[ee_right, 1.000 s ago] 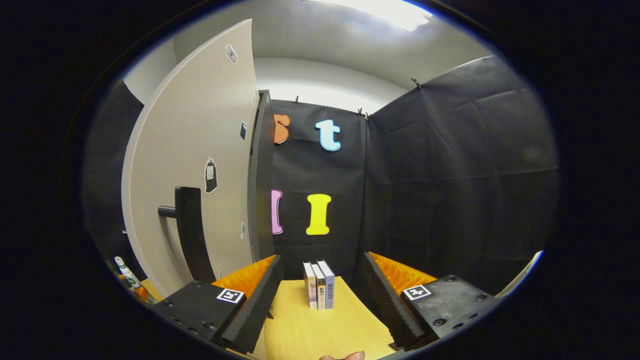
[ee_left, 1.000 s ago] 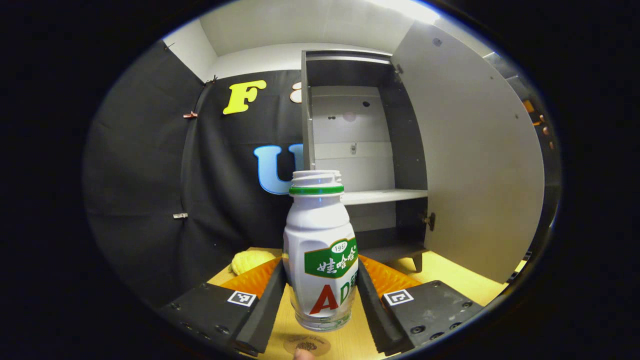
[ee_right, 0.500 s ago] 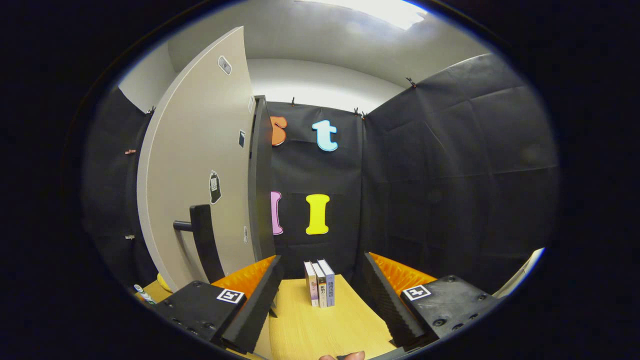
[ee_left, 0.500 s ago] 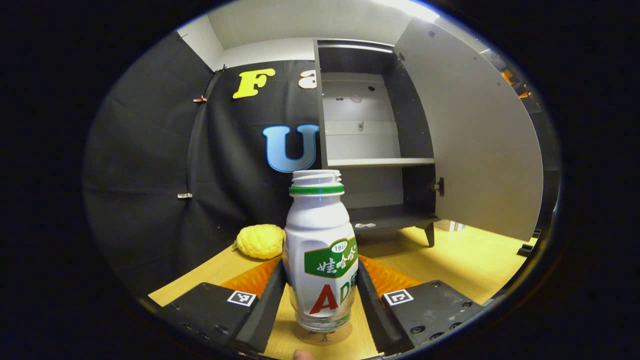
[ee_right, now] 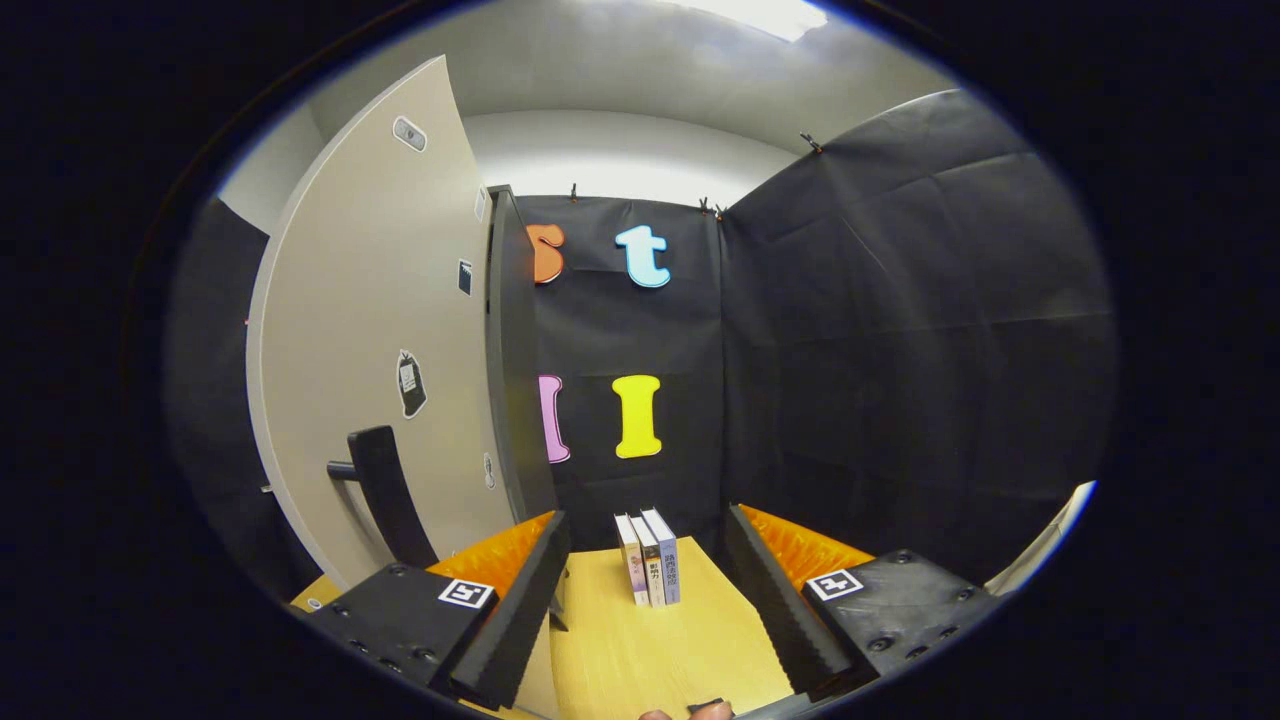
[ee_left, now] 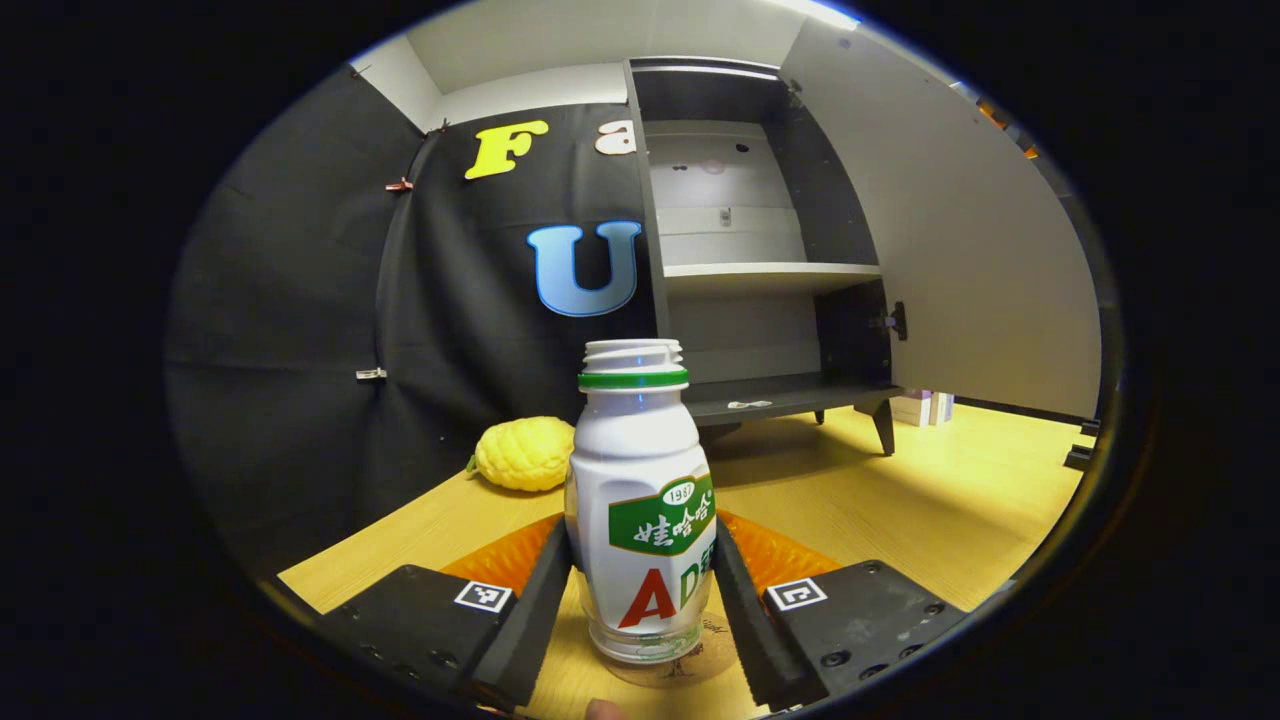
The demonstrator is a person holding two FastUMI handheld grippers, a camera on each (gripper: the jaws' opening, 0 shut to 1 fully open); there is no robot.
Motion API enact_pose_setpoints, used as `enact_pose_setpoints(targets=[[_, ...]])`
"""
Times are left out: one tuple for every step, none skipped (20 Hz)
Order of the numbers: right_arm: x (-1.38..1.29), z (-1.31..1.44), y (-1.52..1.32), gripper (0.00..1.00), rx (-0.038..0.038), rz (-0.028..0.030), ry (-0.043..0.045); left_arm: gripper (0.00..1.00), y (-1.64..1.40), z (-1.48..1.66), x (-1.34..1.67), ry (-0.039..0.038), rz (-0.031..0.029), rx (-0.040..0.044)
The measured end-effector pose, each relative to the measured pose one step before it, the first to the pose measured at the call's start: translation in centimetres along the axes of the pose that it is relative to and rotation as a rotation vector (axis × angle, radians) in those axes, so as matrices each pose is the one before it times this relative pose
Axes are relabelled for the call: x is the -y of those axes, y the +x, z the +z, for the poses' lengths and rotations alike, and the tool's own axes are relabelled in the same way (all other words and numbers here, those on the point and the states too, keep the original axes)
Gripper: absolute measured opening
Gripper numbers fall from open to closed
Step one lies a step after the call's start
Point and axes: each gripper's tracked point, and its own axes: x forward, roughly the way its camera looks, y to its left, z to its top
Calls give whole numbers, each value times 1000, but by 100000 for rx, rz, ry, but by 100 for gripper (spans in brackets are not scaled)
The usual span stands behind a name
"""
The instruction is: Open the cabinet door with the right hand, grasp the bottle in the cabinet with the left hand and place it on the coaster, then close the cabinet door with the right hand.
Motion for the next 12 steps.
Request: enact_pose_setpoints(targets=[[-317, -58, 130, 97, -166, 67, -1017, 78, 74, -159, -157, 120, 773, -153], [-386, -152, 9, 97, -371, 450, -1263, 78, 180, -258, 23, -52, 174, -331], [-372, -253, 162, 97, -434, 262, -1462, 78, 113, -160, 117, -357, -592, -327], [-353, -119, 11, 97, -190, 346, -1194, 78, -11, -105, -98, -202, -510, -268], [-308, -144, 203, 97, -294, 91, -1025, 79, 37, -115, -171, 68, 290, -447], [-264, -78, 159, 97, -202, 264, -469, 79, 111, -405, 116, -895, -221, -615], [-175, -45, 249, 97, -35, 62, -125, 79, 4, 190, -80, -920, 329, 899], [-111, 50, 112, 97, -19, -58, 118, 80, 62, -210, 23, -588, 122, -52], [-53, -1, 313, 98, 30, -29, 216, 80, 15, -141, -52, -397, 20, 217], [-13, -51, 177, 98, -225, -98, 156, 80, -137, -86, -128, -406, 449, -486], [-33, -102, 158, 98, -340, -102, -59, 81, -25, -126, -110, -345, 738, -643], [33, 63, 16, 97, 206, 403, 283, 82, 12, -254, 52, -852, 650, -1077]])
